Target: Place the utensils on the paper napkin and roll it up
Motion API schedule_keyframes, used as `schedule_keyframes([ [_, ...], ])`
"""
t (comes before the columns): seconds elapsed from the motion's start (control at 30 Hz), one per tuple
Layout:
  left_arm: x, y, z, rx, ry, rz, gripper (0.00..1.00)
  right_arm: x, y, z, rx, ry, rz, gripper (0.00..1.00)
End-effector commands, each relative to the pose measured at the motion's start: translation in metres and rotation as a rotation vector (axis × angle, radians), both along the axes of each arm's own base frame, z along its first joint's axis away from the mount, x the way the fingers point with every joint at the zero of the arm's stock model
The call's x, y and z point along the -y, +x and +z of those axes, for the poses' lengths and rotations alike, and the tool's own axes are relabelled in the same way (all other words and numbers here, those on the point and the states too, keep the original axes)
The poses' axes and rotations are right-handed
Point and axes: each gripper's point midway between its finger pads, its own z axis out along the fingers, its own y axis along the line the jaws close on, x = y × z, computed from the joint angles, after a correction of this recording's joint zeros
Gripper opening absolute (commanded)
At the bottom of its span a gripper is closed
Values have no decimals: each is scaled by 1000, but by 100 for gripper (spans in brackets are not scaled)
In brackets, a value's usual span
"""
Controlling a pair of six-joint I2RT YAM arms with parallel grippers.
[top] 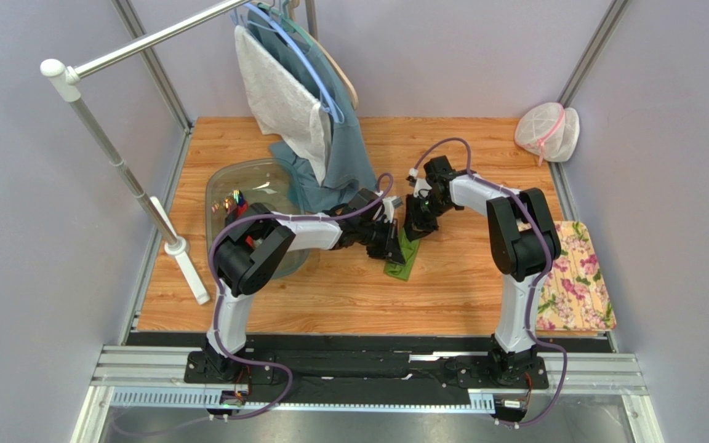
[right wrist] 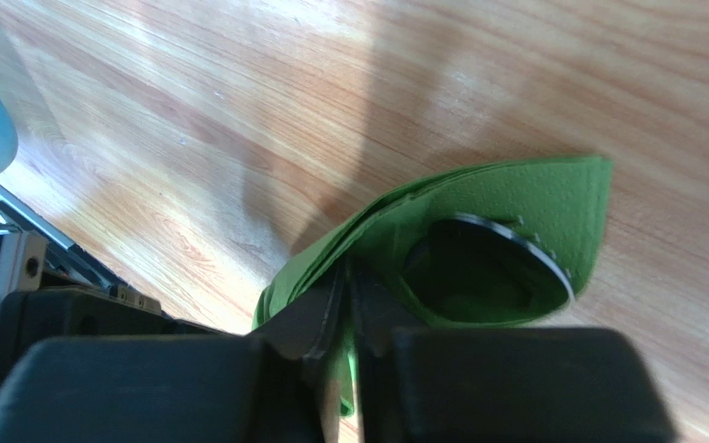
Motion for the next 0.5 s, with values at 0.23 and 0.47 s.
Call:
schedule_keyframes([
  [0.23,-25,2,-34,-28,123,37,0,11,31,76,145,100,-59,14],
  [0.47,-23,3,-31,-25,113,29,0,14,26,55,105,92,-69,10],
])
